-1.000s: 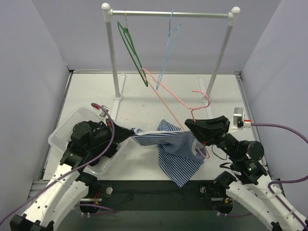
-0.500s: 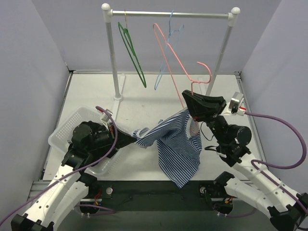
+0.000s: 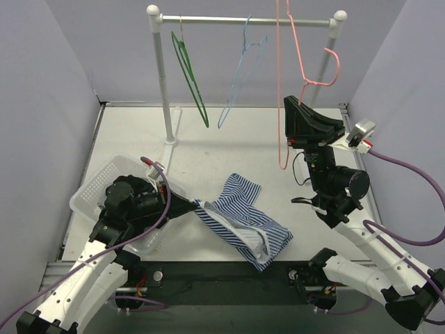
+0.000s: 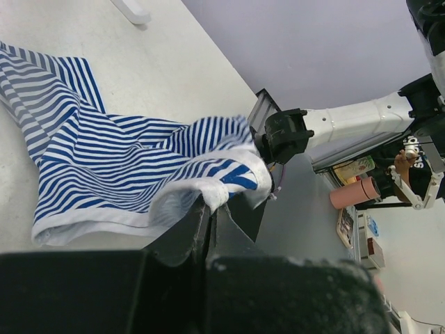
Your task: Remove the tank top from the hanger
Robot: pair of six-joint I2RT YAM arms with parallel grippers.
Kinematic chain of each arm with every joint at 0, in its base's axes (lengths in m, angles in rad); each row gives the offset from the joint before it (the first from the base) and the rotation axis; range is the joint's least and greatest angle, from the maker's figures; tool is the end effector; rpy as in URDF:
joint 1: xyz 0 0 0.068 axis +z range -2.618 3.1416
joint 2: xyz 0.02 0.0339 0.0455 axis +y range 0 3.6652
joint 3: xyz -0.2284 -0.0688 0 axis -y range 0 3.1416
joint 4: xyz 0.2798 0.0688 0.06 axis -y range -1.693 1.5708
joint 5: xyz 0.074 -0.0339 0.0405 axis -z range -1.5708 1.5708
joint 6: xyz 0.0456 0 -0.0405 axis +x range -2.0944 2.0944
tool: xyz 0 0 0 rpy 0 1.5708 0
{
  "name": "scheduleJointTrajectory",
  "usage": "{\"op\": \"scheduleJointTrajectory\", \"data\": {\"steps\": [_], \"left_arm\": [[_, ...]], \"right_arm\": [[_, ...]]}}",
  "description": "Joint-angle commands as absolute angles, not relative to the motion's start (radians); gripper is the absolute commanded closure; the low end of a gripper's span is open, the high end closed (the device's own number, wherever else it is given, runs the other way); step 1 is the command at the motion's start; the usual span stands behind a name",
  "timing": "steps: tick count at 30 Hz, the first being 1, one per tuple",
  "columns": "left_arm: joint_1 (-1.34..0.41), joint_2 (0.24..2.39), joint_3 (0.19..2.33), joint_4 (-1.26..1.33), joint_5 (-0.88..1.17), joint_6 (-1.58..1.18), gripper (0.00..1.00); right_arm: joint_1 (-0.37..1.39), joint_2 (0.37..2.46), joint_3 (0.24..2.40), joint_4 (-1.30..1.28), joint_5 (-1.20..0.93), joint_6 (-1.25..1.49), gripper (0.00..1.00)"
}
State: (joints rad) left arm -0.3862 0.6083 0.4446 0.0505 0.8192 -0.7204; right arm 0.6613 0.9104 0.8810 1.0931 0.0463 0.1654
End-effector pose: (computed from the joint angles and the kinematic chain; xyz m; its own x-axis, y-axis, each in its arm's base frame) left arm 0.1939 -0.1148 0.2457 -0.6919 -0.2049 -0.6923 0.6296 0.2979 -0.7175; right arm 0.1744 0.1331 0.4501 0.5824 0.6616 -0.4724 -0.7012 0.7028 0.1199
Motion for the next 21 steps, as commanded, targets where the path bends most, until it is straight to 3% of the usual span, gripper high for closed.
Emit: {"op": "scheduleJointTrajectory", "data": {"steps": [1,10,21], "left_arm": [[-0.387,0.578,0.483,0.057,0.801,-0.71,1.0],[-0.455,0.577,0.564,-0.138,0.582,-0.595,1.0],[-0.84,0.658,0.669,-0.242,0.132,-0.525,1.0]], "right_arm": [[0.661,0.83,0.946,0.933,0.069,0.144,1.0],[0.663,0.62,0.877,0.496,0.158,0.279,1.0],[0.661,0.534,0.94,0.009,0.138,0.342,1.0]]}}
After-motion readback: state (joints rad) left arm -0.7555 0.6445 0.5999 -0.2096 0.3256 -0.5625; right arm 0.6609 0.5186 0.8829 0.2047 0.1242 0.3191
